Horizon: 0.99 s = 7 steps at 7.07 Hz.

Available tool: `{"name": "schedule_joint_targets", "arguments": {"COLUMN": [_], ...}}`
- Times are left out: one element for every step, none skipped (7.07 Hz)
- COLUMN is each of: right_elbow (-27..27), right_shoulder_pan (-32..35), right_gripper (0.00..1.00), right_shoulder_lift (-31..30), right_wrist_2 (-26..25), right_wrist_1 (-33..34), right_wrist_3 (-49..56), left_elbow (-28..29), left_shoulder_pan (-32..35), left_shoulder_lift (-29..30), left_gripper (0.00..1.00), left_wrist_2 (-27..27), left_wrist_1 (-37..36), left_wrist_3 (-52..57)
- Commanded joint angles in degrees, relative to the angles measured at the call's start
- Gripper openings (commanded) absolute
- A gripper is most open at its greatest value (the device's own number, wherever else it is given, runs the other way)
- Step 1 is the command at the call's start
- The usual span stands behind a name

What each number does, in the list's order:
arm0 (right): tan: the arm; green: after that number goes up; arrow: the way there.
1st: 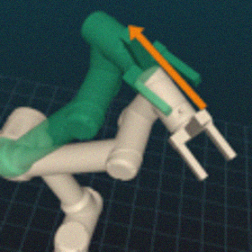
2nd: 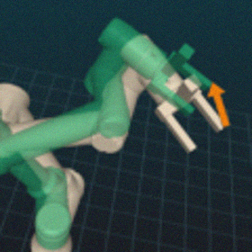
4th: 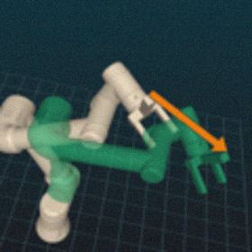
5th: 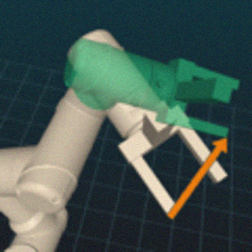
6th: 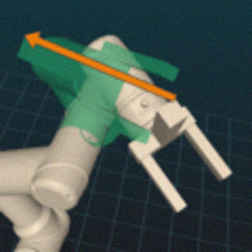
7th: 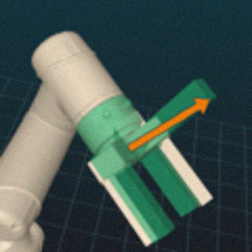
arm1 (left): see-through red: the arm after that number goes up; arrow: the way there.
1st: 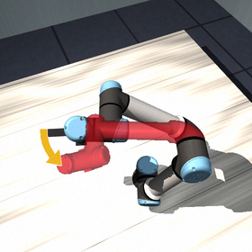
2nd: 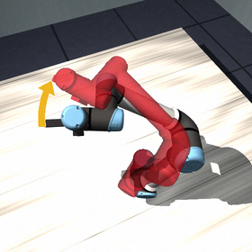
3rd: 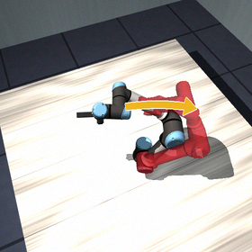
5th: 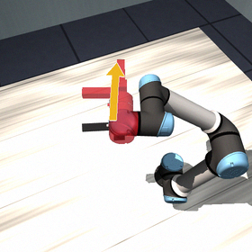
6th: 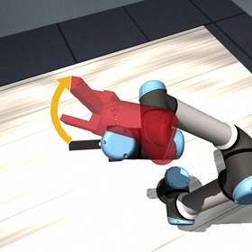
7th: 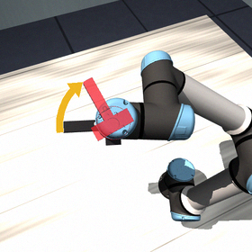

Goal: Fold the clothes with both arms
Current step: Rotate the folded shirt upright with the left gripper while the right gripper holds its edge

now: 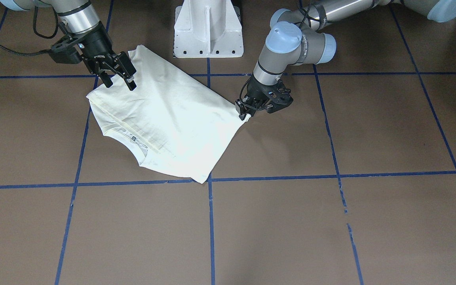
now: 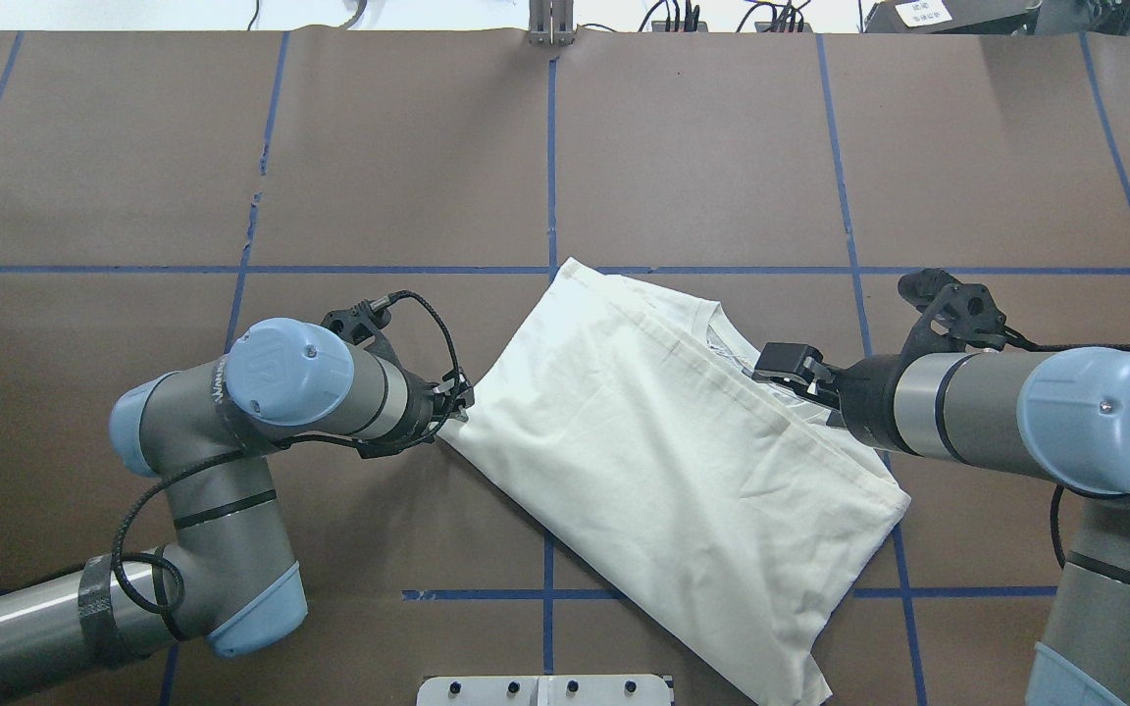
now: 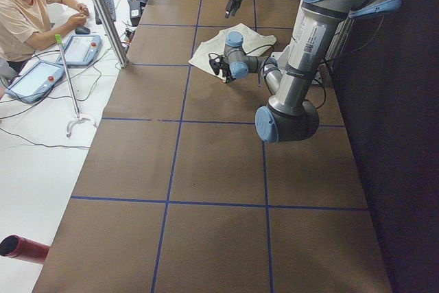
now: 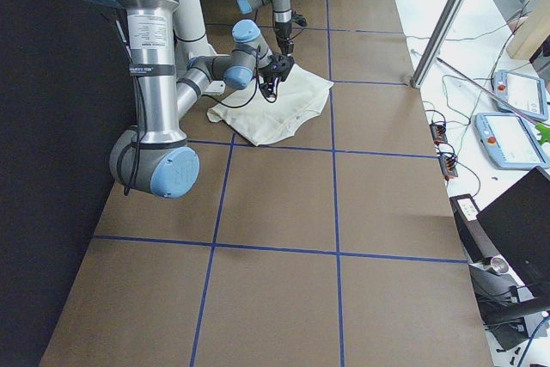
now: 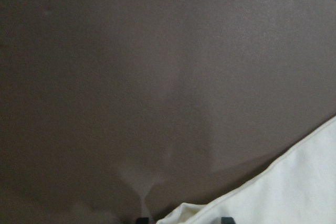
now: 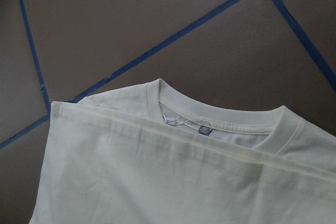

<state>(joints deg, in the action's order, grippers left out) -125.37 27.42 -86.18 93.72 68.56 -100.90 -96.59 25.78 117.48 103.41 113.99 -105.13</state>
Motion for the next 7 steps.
{"name": "schedule_joint_targets", "arguments": {"right_elbow": [0.48, 1.09, 1.27, 1.09, 1.18, 1.35, 1.36], "right_shoulder_pan": [0.00, -0.08, -0.09, -0.09, -0.09, -0.35, -0.44], "right_gripper": [1.00, 1.00, 1.00, 1.00, 1.00, 1.00, 1.00], "right_shoulder_lift": [-0.04, 0.05, 0.05, 0.23, 1.18, 1.89, 2.07], "right_wrist_2": [-0.11, -0.29, -0.29, -0.20, -0.29, -0.29, -0.20], "right_wrist_1": [0.00, -0.09, -0.18, -0.35, -0.35, -0.35, -0.35], "right_wrist_3": [0.00, 0.00, -0.09, 0.00, -0.09, -0.09, -0.09], "left_elbow": [-0.26, 0.08, 2.35, 8.72, 18.53, 31.51, 43.04], "left_shoulder_pan": [2.41, 3.91, 6.71, 10.39, 13.56, 15.85, 17.88], "left_shoulder_lift": [0.03, 0.03, 0.12, 3.51, 9.72, 18.75, 25.19], "left_gripper": [0.00, 0.00, 0.00, 0.00, 0.00, 0.00, 0.00], "left_wrist_2": [-0.92, -4.15, -4.79, -5.40, -5.93, -9.50, -10.41], "left_wrist_1": [0.18, -0.08, 0.61, 3.57, 8.65, 12.62, 19.27], "left_wrist_3": [3.06, 9.44, 15.07, 15.65, 15.39, 14.52, 14.51]}}
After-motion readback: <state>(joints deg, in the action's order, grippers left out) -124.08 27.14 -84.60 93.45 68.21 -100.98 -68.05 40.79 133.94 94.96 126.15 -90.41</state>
